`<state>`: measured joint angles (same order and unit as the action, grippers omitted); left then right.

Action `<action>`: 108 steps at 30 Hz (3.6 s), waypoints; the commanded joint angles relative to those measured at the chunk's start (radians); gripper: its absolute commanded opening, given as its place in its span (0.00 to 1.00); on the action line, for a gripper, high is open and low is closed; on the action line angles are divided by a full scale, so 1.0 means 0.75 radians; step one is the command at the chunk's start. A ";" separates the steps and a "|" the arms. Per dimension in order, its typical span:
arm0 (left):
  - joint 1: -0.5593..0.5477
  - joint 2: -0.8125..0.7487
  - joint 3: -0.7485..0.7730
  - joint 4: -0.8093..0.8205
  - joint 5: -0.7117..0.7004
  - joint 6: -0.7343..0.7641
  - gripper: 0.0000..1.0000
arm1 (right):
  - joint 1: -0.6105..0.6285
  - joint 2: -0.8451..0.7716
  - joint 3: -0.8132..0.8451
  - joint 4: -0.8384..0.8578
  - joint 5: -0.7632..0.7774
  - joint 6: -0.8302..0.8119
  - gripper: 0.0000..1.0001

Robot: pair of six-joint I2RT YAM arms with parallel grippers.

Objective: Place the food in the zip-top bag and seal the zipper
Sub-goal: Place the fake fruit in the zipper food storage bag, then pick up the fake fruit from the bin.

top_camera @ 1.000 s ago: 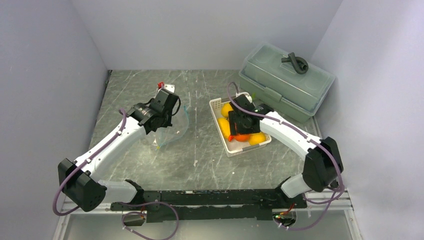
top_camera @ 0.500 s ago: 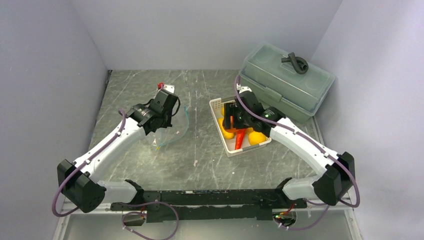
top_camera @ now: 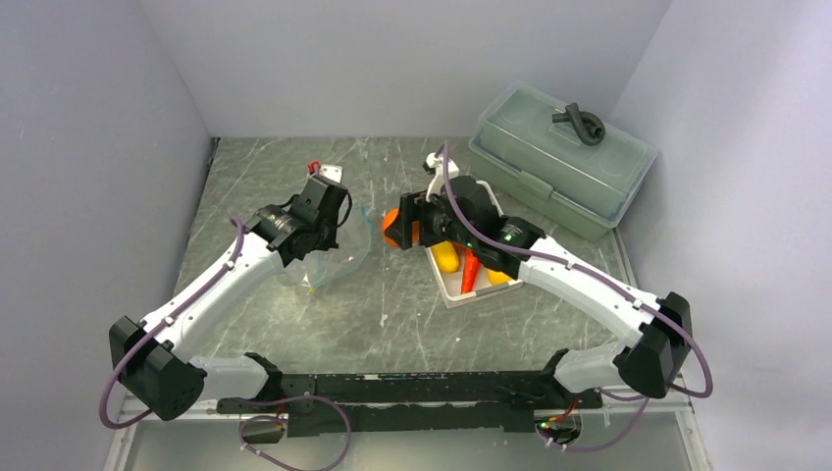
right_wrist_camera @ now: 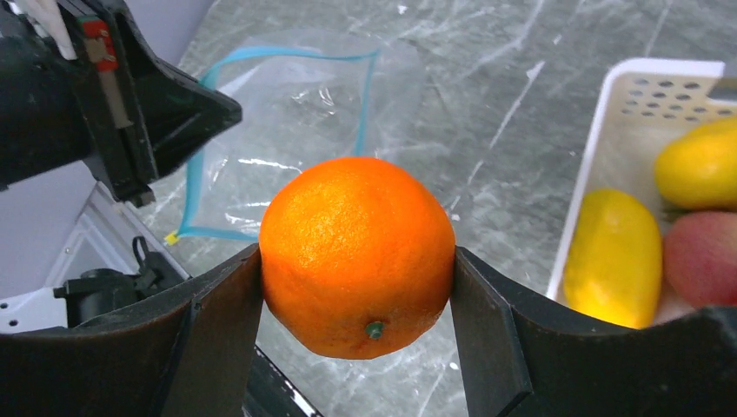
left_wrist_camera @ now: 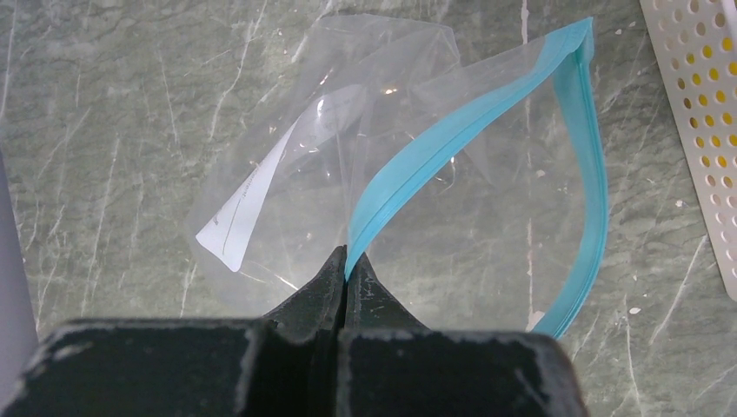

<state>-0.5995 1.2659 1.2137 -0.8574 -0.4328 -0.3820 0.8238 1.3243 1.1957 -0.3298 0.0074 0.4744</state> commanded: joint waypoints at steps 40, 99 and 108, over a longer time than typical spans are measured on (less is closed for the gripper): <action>0.010 -0.072 -0.011 0.062 0.065 -0.008 0.00 | 0.119 0.472 0.301 0.248 -0.094 0.006 0.64; 0.013 -0.043 -0.007 0.055 0.088 -0.011 0.00 | -0.239 0.088 -0.029 -0.807 0.505 -0.004 0.91; 0.014 -0.048 -0.007 0.055 0.085 -0.010 0.00 | -0.295 0.205 -0.091 -0.745 0.562 0.029 0.91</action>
<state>-0.5930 1.2388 1.2098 -0.8349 -0.3782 -0.3832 0.6220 1.4586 1.1404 -0.9119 0.3870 0.4736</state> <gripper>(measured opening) 0.012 0.910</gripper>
